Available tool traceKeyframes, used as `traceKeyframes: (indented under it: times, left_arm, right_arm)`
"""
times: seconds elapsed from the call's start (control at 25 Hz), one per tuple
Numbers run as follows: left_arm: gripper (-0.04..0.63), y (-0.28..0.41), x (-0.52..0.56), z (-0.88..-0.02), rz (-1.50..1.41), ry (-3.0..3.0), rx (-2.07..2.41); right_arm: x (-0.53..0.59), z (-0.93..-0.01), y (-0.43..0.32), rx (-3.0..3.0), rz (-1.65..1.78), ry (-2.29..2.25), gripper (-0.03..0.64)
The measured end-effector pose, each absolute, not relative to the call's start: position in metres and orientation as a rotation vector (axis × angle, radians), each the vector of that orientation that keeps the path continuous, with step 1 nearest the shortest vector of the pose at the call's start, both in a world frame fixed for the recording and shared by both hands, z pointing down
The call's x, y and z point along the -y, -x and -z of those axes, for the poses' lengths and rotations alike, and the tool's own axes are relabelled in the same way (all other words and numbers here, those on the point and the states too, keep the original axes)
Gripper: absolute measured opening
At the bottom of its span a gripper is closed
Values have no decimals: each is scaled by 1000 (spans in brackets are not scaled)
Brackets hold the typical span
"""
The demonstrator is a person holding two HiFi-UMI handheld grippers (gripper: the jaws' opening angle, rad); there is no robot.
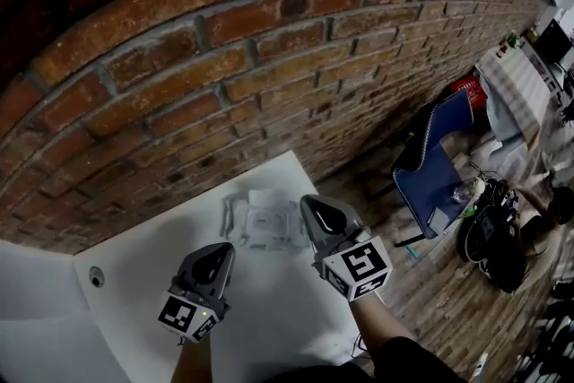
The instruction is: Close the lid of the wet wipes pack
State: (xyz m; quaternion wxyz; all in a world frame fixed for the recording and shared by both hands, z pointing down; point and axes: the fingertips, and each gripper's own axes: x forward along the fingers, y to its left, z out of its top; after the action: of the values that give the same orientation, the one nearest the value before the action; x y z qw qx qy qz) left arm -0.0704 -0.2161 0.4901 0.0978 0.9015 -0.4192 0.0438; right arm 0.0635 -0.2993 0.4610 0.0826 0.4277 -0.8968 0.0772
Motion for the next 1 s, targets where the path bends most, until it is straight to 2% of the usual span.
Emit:
traceKeyframes:
  times: [1.0]
  left_arm:
    - [5, 76, 235, -578, -286, -2510, 1184]
  right_arm:
    - [360, -542, -29, 2555, -335, -1094, -2]
